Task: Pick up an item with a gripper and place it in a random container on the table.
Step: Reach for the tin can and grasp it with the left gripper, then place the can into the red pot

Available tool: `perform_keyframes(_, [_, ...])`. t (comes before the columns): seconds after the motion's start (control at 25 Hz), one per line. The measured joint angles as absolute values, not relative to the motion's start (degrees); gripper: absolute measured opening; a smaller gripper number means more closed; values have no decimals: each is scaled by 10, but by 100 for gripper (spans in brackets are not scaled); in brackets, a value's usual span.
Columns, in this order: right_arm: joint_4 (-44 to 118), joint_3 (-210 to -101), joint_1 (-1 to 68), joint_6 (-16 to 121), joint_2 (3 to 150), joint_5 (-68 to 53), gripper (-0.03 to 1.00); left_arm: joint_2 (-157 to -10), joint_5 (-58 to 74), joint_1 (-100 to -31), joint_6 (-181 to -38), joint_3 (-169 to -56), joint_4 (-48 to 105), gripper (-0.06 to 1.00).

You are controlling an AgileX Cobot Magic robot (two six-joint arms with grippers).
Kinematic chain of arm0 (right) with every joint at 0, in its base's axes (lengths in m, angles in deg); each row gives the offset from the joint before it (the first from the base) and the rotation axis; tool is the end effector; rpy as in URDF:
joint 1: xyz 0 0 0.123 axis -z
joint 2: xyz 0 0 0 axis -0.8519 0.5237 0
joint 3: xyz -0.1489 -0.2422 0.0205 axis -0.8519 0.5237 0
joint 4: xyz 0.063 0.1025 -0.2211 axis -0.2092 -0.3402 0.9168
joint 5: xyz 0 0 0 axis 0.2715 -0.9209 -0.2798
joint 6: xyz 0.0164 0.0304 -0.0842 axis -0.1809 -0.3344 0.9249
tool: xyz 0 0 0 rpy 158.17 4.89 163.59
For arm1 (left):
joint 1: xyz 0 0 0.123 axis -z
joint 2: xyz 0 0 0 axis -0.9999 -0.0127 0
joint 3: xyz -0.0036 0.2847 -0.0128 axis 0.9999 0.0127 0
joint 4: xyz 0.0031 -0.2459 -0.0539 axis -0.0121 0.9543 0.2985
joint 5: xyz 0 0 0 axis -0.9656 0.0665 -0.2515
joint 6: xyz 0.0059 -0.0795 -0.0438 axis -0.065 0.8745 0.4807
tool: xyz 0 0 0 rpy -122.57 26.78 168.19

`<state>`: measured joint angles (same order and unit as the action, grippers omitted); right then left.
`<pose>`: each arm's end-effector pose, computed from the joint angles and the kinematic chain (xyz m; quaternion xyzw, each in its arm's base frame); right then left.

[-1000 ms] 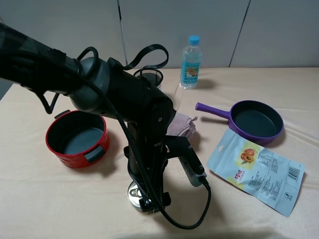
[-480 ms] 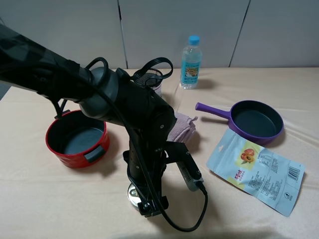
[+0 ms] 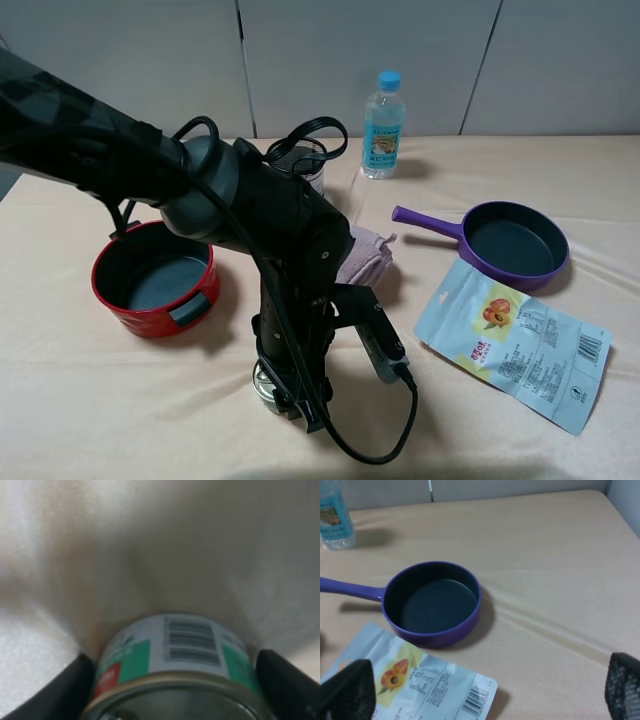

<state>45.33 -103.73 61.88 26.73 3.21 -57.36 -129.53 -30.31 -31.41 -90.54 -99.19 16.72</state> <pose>-0.0049 -0.0009 0.2795 0.0472 0.8421 -0.0099 0.5371 0.1883 -0.3028 0.0891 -0.5849 -0.8111 0.0085 0.0018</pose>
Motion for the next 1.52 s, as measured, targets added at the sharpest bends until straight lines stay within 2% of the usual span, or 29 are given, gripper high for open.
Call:
perform_keyframes(0.6, [453,-1037,619,267,32,-574,69,-1293,-300,-314,-905,-992,167,66])
perform_keyframes(0.92, [453,-1037,619,267,32,-574,69,-1242,-304,-314,-905,-992,167,66])
perform_keyframes(1.52, [453,-1037,619,267,32,-574,69,-1218,-370,-314,-905,-1028,162,66])
